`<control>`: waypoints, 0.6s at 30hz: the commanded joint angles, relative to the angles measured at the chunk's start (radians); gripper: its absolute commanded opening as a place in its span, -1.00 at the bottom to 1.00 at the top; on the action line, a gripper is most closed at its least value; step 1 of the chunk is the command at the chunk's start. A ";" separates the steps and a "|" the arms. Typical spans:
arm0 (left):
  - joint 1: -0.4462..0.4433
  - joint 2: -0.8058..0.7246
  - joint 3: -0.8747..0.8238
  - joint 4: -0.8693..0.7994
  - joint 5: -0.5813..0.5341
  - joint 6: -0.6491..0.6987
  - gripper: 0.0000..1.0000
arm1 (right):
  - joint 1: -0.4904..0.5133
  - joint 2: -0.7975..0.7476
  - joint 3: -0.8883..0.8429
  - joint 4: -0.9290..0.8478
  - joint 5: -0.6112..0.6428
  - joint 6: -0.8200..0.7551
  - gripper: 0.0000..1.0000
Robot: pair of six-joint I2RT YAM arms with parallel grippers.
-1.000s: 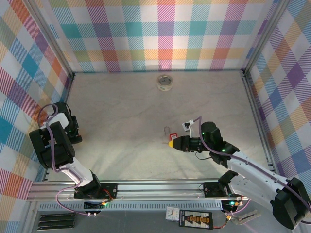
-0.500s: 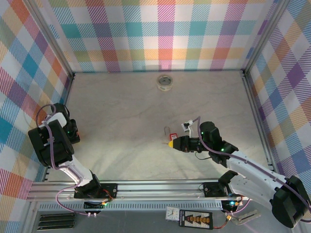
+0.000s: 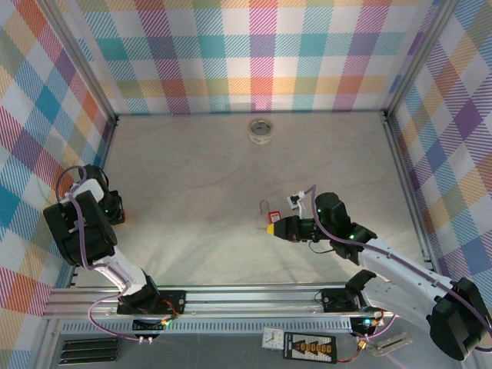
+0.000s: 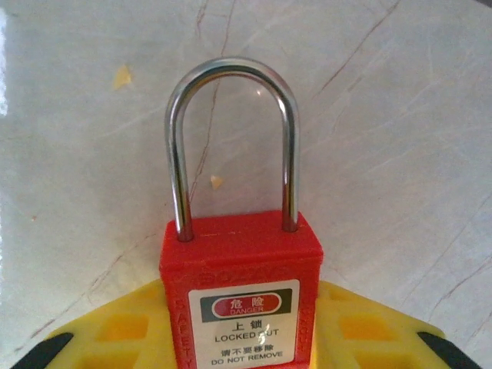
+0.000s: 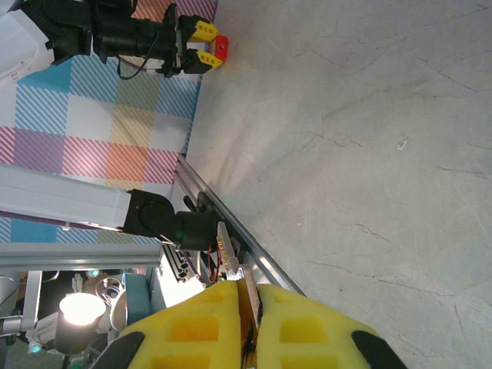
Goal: Unlock with the key
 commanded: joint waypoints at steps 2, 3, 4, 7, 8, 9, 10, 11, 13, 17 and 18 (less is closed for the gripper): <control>0.004 -0.030 -0.056 0.108 0.073 0.024 -0.51 | 0.003 -0.004 0.030 0.000 -0.003 -0.019 -1.00; -0.002 -0.037 -0.065 0.115 0.080 0.025 -0.51 | 0.003 -0.005 0.029 0.000 -0.003 -0.019 -1.00; -0.013 -0.048 -0.077 0.125 0.084 0.026 -0.51 | 0.003 -0.005 0.031 0.001 -0.002 -0.019 -1.00; -0.057 -0.076 -0.103 0.142 0.096 0.024 -0.54 | 0.003 -0.006 0.029 0.002 -0.002 -0.021 -1.00; -0.076 -0.087 -0.113 0.150 0.105 0.020 -0.55 | 0.002 -0.008 0.029 -0.001 0.000 -0.019 -1.00; -0.094 -0.100 -0.124 0.159 0.109 0.017 -0.55 | 0.003 -0.008 0.028 -0.003 0.001 -0.021 -1.00; -0.121 -0.116 -0.138 0.169 0.113 0.009 -0.56 | 0.003 -0.012 0.029 -0.009 0.005 -0.021 -1.00; -0.147 -0.136 -0.153 0.181 0.127 -0.003 -0.56 | 0.003 -0.013 0.032 -0.022 0.014 -0.023 -1.00; -0.202 -0.181 -0.187 0.220 0.145 -0.031 -0.56 | 0.002 -0.015 0.040 -0.050 0.032 -0.034 -1.00; -0.360 -0.288 -0.217 0.252 0.146 -0.065 -0.57 | 0.002 -0.013 0.056 -0.048 0.045 -0.051 -1.00; -0.393 -0.310 -0.223 0.263 0.150 -0.075 -0.57 | 0.001 -0.015 0.062 -0.051 0.051 -0.063 -1.00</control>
